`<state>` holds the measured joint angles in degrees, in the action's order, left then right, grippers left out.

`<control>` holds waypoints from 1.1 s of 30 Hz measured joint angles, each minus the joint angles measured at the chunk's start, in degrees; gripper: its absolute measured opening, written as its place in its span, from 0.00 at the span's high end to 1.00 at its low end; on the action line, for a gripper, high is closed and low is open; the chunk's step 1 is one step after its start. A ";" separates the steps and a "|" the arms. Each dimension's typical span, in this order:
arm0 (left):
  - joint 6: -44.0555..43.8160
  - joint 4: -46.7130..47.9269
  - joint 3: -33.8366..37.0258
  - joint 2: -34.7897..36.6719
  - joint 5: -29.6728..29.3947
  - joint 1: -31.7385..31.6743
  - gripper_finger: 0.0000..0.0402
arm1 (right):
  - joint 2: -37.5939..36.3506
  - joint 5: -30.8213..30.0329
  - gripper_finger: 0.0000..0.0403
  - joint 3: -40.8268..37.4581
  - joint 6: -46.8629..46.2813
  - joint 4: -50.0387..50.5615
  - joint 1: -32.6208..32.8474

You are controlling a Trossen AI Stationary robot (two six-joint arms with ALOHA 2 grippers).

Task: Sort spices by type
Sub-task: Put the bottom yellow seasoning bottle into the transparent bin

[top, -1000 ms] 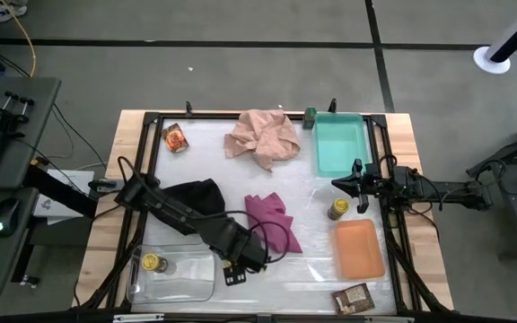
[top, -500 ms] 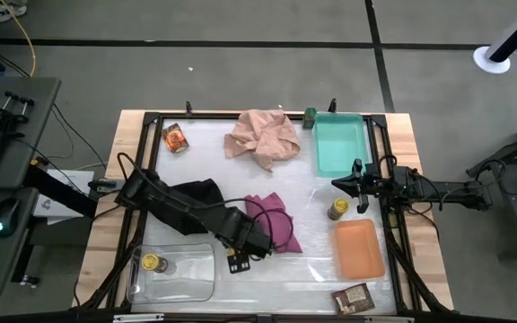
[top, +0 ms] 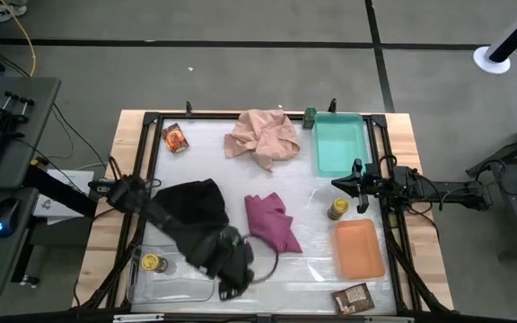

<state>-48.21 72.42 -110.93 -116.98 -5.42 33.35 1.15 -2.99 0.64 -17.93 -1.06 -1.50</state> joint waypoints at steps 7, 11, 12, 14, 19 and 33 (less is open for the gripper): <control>-1.03 1.64 0.04 -2.44 -4.97 -0.69 0.18 | 0.00 0.01 1.00 -0.01 0.00 0.00 0.00; -0.74 1.71 0.02 -2.41 -7.91 -1.33 0.19 | 0.00 0.00 1.00 -0.01 0.00 0.00 0.00; -0.74 2.11 0.02 -2.41 -7.64 -1.47 0.19 | 0.00 -0.01 1.00 -0.01 0.00 0.00 -0.01; -0.71 2.43 0.02 -2.41 -7.14 -1.47 0.18 | 0.00 0.01 1.00 0.00 0.00 0.00 0.00; -0.43 1.70 2.35 -2.66 -6.60 -1.49 0.18 | 0.00 0.00 1.00 0.00 0.00 0.00 -0.02; -1.22 -3.42 4.13 -2.15 -4.00 -0.57 0.18 | 0.00 0.00 1.00 0.00 0.00 0.00 0.00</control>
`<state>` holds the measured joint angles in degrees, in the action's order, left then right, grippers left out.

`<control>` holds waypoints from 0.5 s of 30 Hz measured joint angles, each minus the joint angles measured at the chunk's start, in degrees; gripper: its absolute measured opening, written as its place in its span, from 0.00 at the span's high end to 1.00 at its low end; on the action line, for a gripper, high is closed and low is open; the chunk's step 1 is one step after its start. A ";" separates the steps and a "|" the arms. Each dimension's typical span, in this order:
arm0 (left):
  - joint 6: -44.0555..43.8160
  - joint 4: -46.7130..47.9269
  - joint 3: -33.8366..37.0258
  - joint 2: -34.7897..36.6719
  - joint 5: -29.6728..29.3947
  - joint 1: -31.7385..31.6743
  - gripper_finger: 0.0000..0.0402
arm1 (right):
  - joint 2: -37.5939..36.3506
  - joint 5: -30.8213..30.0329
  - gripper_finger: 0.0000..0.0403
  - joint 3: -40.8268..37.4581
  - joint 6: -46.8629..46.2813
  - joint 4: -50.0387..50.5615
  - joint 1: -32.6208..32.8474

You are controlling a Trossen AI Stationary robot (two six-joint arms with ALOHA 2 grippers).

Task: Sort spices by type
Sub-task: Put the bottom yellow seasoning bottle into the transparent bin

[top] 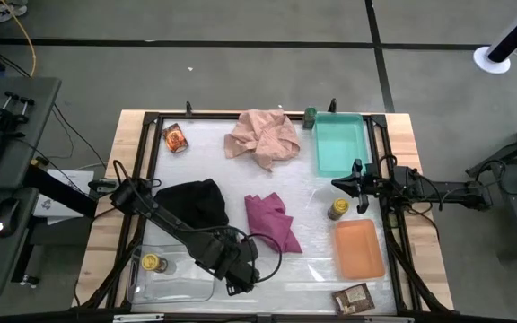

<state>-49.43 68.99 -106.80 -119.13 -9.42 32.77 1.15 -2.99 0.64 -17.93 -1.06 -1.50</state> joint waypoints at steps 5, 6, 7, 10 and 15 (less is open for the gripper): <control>-1.03 -1.69 0.00 0.00 1.07 0.55 0.18 | 0.00 0.01 1.00 0.00 0.00 0.00 0.00; -1.20 -1.96 0.00 0.00 1.23 0.62 0.18 | 0.00 -0.01 1.00 0.00 0.00 0.00 0.00; -1.27 -2.23 0.00 0.00 1.54 0.63 0.18 | 0.00 0.01 1.00 0.00 0.00 0.00 -0.02; 0.37 -1.49 -0.54 0.15 2.04 0.61 0.18 | 0.00 0.01 1.00 -0.01 0.01 0.00 -0.01; 3.42 3.67 -4.38 -0.11 1.09 -0.46 0.18 | 0.00 0.01 1.00 0.00 0.00 0.00 0.00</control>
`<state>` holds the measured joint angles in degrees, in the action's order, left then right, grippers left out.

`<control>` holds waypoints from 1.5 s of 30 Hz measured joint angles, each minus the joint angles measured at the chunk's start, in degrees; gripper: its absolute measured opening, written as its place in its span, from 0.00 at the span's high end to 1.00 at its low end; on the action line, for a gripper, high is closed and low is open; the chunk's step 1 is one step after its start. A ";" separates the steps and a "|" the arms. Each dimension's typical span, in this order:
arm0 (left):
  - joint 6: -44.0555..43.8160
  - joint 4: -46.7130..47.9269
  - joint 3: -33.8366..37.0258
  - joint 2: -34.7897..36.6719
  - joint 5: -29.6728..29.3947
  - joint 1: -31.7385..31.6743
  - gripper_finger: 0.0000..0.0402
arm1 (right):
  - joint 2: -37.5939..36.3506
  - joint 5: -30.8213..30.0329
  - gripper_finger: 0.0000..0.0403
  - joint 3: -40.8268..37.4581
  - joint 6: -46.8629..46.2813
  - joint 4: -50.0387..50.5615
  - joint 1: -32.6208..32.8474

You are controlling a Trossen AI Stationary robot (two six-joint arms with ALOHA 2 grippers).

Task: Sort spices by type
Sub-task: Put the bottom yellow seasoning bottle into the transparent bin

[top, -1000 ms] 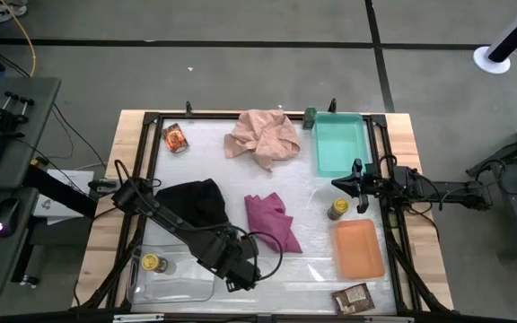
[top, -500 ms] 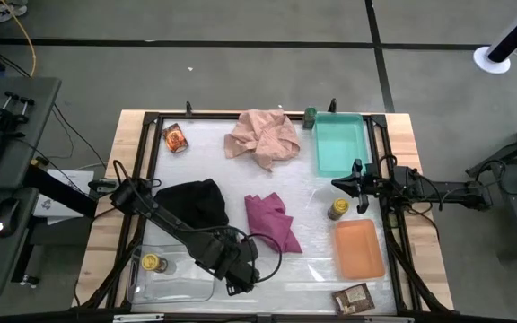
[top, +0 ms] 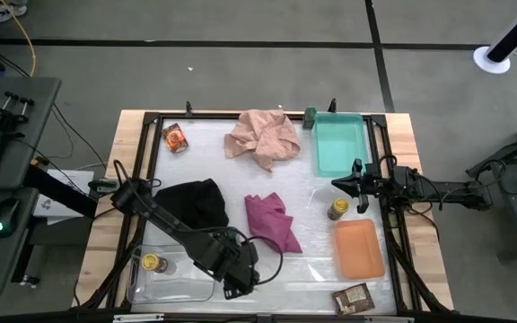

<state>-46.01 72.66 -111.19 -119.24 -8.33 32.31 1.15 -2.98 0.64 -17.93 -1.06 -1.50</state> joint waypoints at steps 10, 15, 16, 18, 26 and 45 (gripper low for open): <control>4.10 3.22 0.10 -0.09 -2.55 -1.45 0.19 | 0.00 -0.02 1.00 -0.02 0.00 0.00 -0.02; 4.69 0.57 2.84 -0.09 0.80 -1.99 0.19 | 0.00 -0.01 1.00 -0.01 0.00 0.00 -0.01; 4.67 0.63 3.32 -0.09 0.82 -1.99 0.18 | 0.00 -0.01 1.00 0.00 0.00 0.00 0.00; 4.69 0.21 4.30 -0.07 0.82 -2.05 0.19 | 0.00 0.00 1.00 0.00 0.00 0.00 -0.02; 5.24 -5.59 7.55 -0.07 2.03 -2.68 0.19 | 0.00 0.00 1.00 0.00 0.00 0.00 -0.02; 8.01 -6.07 7.55 -0.55 1.84 -2.47 0.35 | 0.00 0.00 1.00 0.00 0.00 0.00 -0.02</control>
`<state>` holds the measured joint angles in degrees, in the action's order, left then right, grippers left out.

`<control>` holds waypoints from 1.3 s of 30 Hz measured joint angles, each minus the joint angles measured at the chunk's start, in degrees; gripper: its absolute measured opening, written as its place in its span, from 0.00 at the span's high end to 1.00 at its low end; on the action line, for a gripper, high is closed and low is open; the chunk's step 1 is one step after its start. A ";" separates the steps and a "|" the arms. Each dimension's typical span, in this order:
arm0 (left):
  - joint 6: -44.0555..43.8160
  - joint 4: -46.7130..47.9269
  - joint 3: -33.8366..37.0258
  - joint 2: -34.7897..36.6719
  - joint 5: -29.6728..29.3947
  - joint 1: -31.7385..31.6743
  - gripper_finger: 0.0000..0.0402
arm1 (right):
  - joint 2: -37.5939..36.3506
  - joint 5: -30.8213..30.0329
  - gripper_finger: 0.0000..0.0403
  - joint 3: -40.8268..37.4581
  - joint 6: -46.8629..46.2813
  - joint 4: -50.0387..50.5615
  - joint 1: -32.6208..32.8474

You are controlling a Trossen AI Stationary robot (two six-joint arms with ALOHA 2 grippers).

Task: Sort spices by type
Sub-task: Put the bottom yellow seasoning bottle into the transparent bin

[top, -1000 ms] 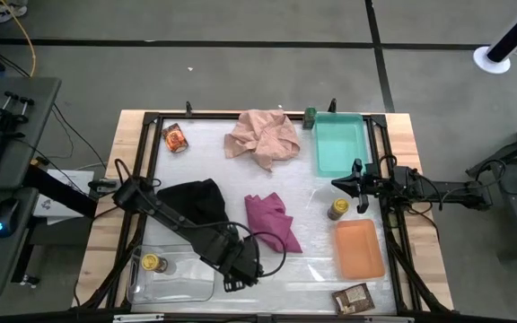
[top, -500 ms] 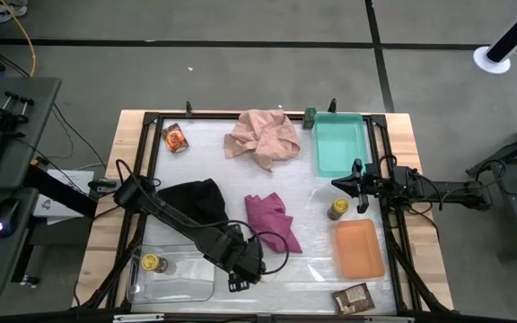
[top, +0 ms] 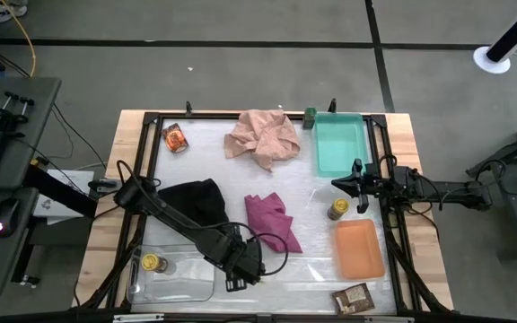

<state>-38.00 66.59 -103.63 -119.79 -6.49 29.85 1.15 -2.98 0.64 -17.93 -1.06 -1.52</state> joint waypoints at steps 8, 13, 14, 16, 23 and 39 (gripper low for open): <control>1.08 0.36 -1.05 -0.26 3.83 -0.26 0.53 | 0.00 -0.01 1.00 -0.01 0.00 0.01 0.01; 2.25 2.96 -6.22 2.36 4.27 1.22 0.53 | 0.00 -0.02 1.00 -0.02 0.00 0.00 0.02; 2.25 3.54 -7.15 3.76 2.76 2.08 0.53 | 0.00 0.00 1.00 0.00 0.00 0.00 0.00; 1.24 4.71 -8.07 7.07 -1.06 4.59 0.53 | 0.02 0.00 1.00 -0.01 0.00 0.00 0.01; -18.91 21.25 -7.98 15.04 -10.86 17.30 0.53 | 0.00 -0.01 1.00 0.00 0.00 0.00 0.02; -33.70 17.26 16.19 14.78 0.04 24.38 0.53 | 0.02 -0.02 1.00 -0.01 0.00 0.00 0.02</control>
<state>-71.70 83.85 -87.45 -105.01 -6.44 54.22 1.17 -3.00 0.64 -17.93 -1.06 -1.50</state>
